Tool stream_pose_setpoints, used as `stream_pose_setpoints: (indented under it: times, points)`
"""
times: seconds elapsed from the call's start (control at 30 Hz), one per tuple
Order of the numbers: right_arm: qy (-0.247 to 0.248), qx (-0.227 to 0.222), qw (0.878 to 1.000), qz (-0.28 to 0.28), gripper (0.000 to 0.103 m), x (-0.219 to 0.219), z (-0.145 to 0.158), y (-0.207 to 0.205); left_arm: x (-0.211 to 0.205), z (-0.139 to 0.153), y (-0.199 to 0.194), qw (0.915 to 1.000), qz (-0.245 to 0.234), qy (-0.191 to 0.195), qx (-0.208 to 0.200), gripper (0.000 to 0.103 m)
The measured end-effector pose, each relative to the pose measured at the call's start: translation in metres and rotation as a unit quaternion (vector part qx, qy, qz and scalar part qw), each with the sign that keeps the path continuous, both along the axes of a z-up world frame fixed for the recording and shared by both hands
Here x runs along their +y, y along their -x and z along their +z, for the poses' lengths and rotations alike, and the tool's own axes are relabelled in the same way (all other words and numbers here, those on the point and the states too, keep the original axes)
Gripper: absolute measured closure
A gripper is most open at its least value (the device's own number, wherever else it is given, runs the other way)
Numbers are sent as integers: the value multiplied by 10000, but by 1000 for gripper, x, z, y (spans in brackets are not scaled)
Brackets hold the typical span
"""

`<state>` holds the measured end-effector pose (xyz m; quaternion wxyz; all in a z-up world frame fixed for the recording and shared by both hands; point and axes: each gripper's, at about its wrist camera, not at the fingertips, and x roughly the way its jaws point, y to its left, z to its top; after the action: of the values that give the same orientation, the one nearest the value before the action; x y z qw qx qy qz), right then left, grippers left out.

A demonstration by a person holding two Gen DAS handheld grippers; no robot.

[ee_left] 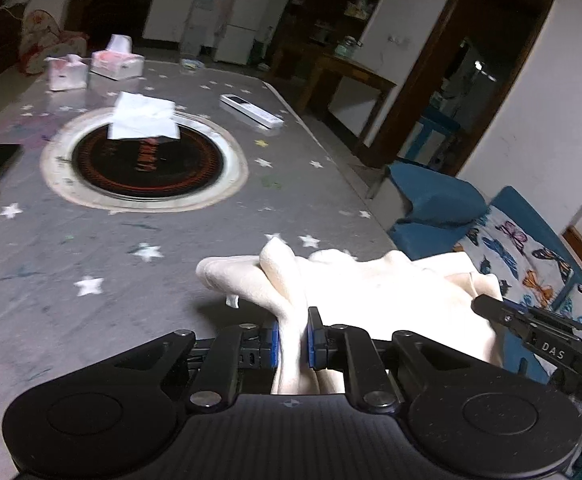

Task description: Fold clothes

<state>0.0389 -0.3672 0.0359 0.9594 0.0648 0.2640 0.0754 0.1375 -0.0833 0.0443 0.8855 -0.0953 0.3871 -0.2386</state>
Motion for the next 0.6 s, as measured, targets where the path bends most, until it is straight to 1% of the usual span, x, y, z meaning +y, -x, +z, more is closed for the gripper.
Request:
stream_pose_setpoints:
  times: [0.13, 0.23, 0.3, 0.4, 0.47, 0.5, 0.53, 0.57, 0.6]
  points:
    - [95, 64, 9997, -229, 91, -12, -8, -5, -18, -10, -8, 9999, -170, 11, -14, 89]
    - [189, 197, 9990, -365, 91, -20, -19, -8, -24, -21, -13, 9997, -192, -116, 25, 89]
    - [223, 340, 9983, -420, 91, -25, -28, -11, -24, -28, -17, 9996, -139, -232, 47, 89]
    - [230, 574, 9969, -494, 90, -32, -42, -16, -20, -33, -20, 9995, -63, -294, 110, 88]
    - [215, 662, 9960, -554, 87, -36, -50, -18, -17, -33, -19, 9995, -77, -288, 100, 88]
    - [185, 674, 9959, -574, 85, -37, -51, -18, -15, -33, -18, 9995, -89, -285, 88, 86]
    - [180, 673, 9959, -577, 82, -38, -52, -18, -16, -34, -17, 9994, -109, -303, 84, 76]
    - [188, 670, 9959, -574, 82, -38, -53, -18, -16, -35, -16, 9994, -129, -322, 80, 69]
    - [226, 666, 9959, -576, 83, -38, -54, -18, -17, -35, -15, 9993, -149, -340, 77, 69]
